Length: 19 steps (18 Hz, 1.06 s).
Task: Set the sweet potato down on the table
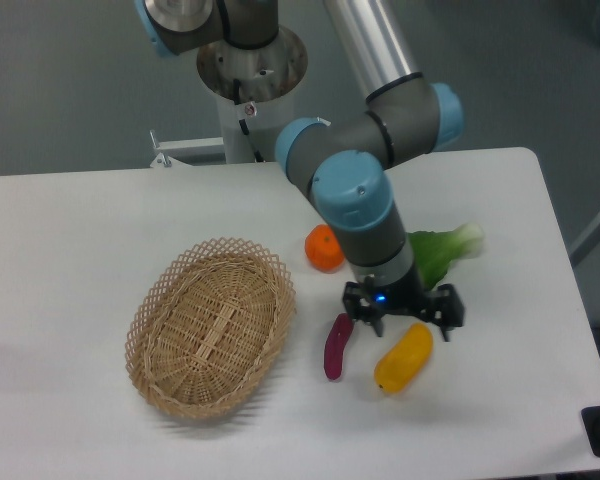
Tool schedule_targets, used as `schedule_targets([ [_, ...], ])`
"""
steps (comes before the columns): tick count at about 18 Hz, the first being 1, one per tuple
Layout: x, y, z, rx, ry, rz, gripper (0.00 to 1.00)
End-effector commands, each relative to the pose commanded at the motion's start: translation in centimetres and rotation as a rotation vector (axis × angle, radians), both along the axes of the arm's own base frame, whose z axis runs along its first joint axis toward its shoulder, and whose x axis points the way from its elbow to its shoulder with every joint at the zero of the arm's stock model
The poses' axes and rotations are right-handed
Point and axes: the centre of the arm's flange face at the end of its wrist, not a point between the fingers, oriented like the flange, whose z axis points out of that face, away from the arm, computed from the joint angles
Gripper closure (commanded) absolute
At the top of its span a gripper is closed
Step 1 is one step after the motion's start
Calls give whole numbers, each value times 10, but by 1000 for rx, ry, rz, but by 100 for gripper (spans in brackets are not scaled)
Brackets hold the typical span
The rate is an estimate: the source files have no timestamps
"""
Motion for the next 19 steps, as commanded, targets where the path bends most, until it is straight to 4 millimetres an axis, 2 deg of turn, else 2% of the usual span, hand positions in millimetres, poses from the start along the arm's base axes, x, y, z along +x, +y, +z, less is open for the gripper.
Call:
schedule_targets([
  [2,-16,-27,17,-29,16,-42,0],
  [6,-33,-69,47,-60,-1,-169,0],
  [15,-55,-143,60,-172,-168,-524,0],
  [19,-56,-156,63,-192,-175,-557,0],
])
